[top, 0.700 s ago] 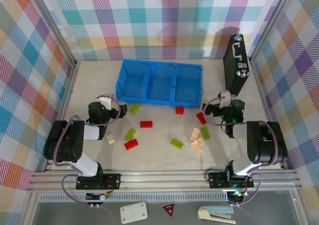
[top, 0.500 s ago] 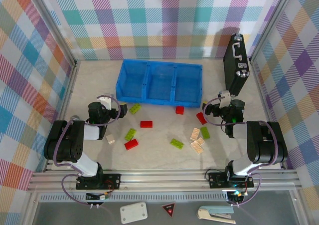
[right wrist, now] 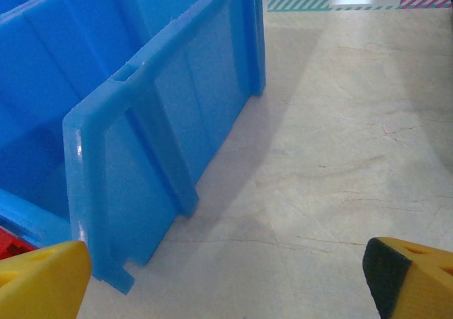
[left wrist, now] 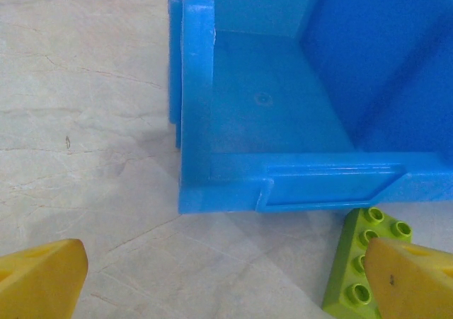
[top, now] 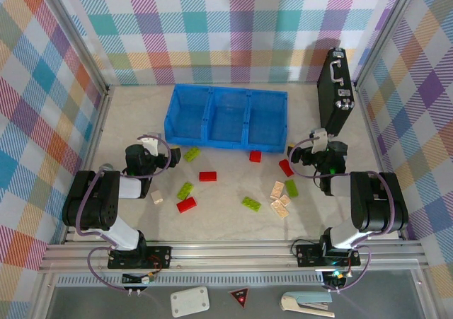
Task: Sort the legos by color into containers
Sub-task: Pick up the lego from the middle-right of the table.
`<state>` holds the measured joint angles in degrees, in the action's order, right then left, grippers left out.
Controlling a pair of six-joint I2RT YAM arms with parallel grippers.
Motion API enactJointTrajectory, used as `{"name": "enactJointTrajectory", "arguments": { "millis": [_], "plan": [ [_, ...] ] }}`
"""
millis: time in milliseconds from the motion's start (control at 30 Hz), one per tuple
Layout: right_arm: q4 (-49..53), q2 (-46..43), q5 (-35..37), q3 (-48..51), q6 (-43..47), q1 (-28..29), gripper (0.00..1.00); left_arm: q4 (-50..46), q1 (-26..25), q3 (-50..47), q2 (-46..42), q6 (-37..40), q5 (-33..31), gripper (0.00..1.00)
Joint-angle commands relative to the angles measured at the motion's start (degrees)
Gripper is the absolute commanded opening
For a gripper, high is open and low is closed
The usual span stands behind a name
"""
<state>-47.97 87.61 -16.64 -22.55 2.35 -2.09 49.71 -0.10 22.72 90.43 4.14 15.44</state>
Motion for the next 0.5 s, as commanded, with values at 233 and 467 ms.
{"name": "enactJointTrajectory", "arguments": {
  "millis": [233,467],
  "plan": [
    [0.1,0.4,6.4,-0.8,-2.4,-0.2,0.99,2.1,0.5,-0.2,0.2,0.7,1.1,1.0],
    [0.1,0.3,6.9,-0.8,-2.4,0.1,0.99,2.2,0.5,-0.4,0.0,0.7,1.0,1.0]
  ]
}}
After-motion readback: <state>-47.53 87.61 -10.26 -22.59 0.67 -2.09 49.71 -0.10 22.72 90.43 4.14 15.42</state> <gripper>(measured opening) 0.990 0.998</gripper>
